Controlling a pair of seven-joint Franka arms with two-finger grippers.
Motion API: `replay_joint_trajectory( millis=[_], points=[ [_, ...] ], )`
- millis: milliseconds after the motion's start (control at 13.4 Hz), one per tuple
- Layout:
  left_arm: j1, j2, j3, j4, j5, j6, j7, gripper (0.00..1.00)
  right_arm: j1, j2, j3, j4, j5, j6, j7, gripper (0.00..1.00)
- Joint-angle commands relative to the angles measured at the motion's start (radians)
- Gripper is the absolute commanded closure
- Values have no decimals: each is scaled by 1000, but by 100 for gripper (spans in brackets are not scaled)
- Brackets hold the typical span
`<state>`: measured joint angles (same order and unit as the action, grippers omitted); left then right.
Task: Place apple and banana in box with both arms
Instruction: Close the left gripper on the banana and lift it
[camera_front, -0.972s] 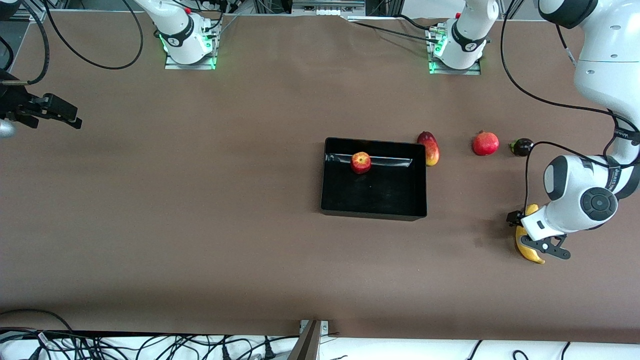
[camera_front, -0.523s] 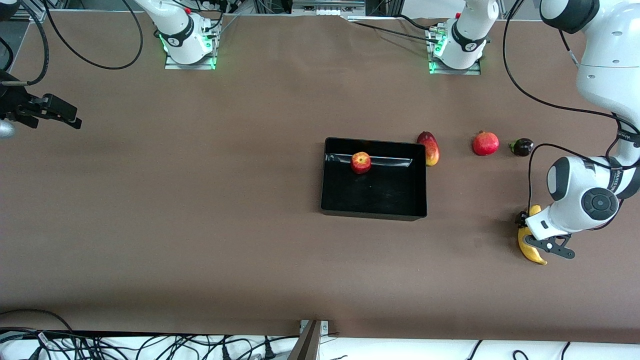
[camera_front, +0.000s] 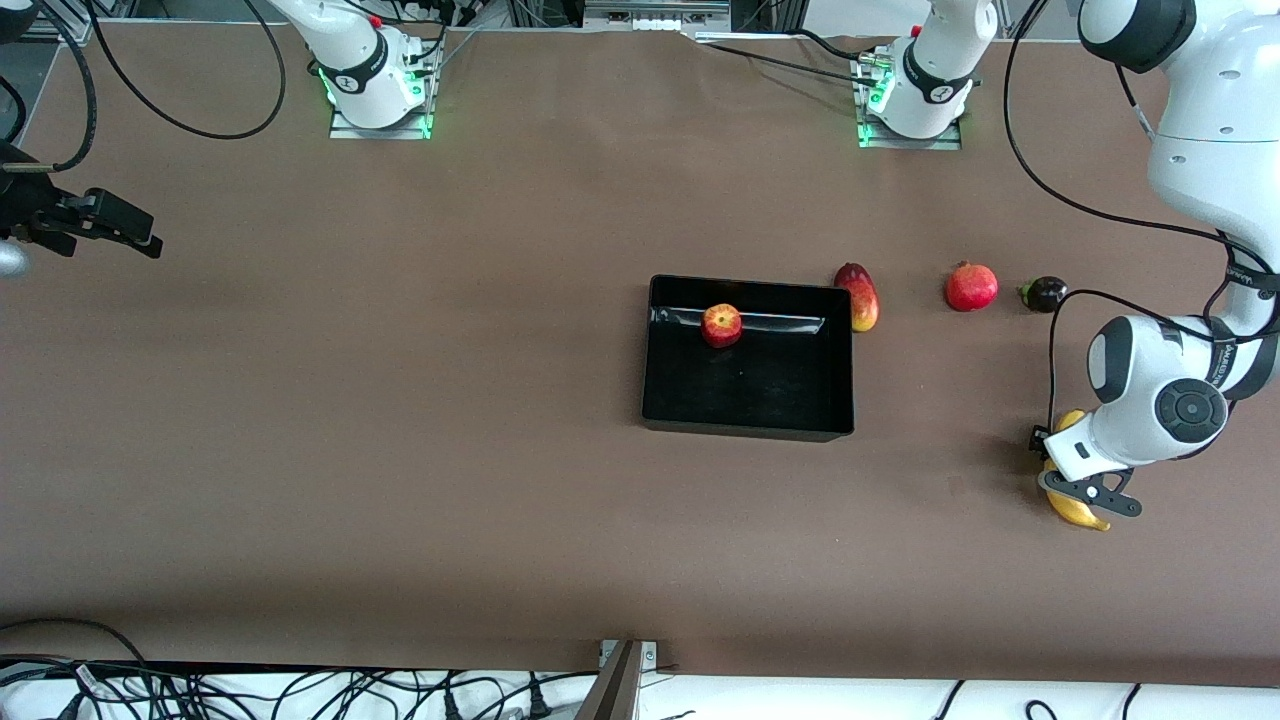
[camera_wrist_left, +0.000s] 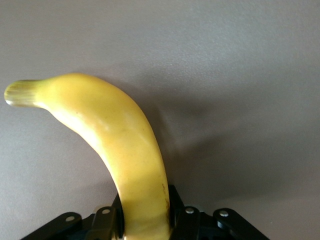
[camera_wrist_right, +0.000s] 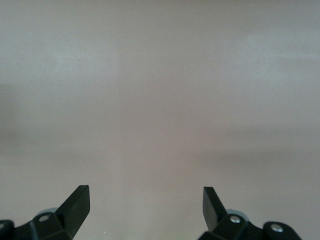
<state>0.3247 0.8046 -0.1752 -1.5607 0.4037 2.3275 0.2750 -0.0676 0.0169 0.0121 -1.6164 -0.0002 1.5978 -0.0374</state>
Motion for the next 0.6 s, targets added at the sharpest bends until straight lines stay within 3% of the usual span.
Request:
replay_joint_trajectory(
  millis=[0,299,523],
  points=[
    [-53,-112,-23,-25,-72,-165,-101,100,9,-3,-20,0,-1,-13,10,0],
    [-211,-269,-26,-24,-342,-452,-241,100,9,-2,-21,1,-1,-16,10,0],
    [-321,-301,-30,-27,-382,-520,-364,100,9,-2,-20,0,-1,-16,10,0]
  ],
)
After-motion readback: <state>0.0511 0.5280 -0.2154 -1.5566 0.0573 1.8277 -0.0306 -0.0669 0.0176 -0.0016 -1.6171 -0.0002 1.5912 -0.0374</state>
